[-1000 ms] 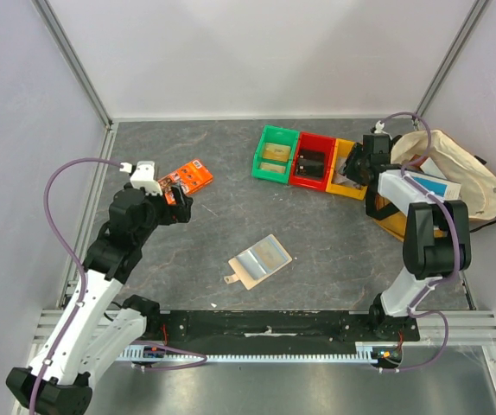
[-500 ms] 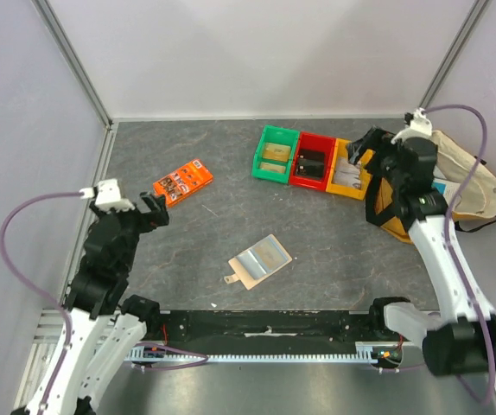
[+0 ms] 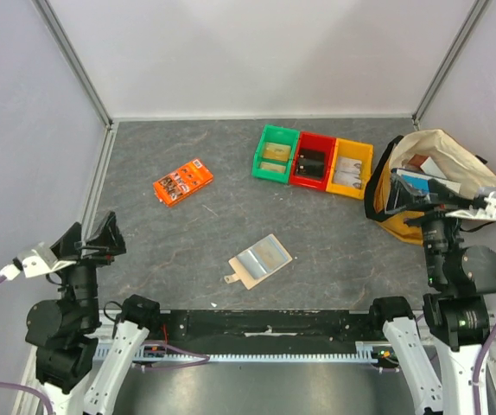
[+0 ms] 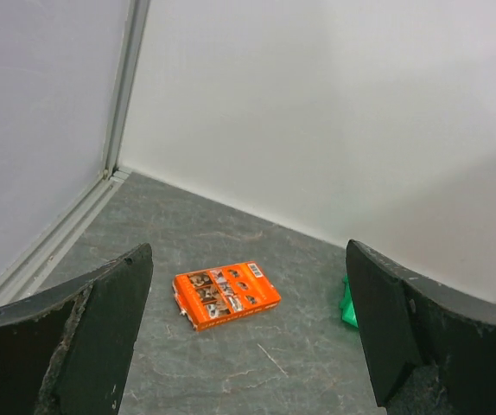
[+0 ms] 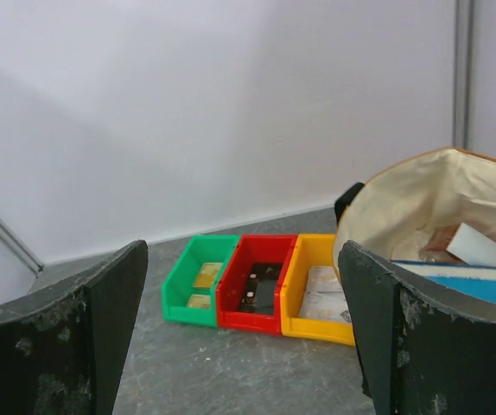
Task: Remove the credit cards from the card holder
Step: Reset both arms
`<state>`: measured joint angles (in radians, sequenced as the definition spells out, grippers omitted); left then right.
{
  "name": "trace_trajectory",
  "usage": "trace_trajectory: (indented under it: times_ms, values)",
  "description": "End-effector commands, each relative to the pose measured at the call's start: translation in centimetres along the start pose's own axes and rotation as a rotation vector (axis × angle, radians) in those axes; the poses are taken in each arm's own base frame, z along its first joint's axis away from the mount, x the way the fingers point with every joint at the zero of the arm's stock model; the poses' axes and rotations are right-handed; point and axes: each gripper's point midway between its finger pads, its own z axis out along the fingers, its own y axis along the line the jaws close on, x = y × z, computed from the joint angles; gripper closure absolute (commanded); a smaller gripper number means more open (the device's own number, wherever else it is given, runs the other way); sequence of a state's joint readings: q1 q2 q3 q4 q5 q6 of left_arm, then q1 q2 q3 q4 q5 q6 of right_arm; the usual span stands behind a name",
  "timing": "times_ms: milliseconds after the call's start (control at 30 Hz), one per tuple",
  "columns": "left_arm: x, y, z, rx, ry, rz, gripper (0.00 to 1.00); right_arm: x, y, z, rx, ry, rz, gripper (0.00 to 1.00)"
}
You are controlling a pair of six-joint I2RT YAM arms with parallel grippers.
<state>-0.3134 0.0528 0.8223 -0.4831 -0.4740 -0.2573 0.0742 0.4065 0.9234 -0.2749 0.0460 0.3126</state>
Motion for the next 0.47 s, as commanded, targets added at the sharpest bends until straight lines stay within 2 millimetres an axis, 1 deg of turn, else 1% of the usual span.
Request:
trace_trajectory:
  times_ms: [0,33,133,233,433]
  values:
    - [-1.1,1.4,-1.3,-0.051,-0.035,-0.028,0.02,2.2,-4.0,-1.6,0.178,0.004,-0.06,0.02]
    - [-1.6,1.6,-2.0,-0.047,-0.063,-0.043,0.02,2.3,-4.4,-1.9,0.194,-0.004,-0.06,0.02]
    - [-1.6,2.0,-2.3,-0.053,-0.064,-0.044,0.02,2.2,-5.2,-2.6,0.233,-0.028,-0.067,0.02]
    - [-1.4,2.1,-2.4,-0.059,-0.059,-0.047,0.02,1.9,-5.6,-3.0,0.25,-0.048,-0.074,0.02]
    - [-0.9,1.8,-2.3,-0.041,-0.042,-0.044,0.02,1.4,-6.0,-3.9,0.27,-0.08,-0.076,0.02]
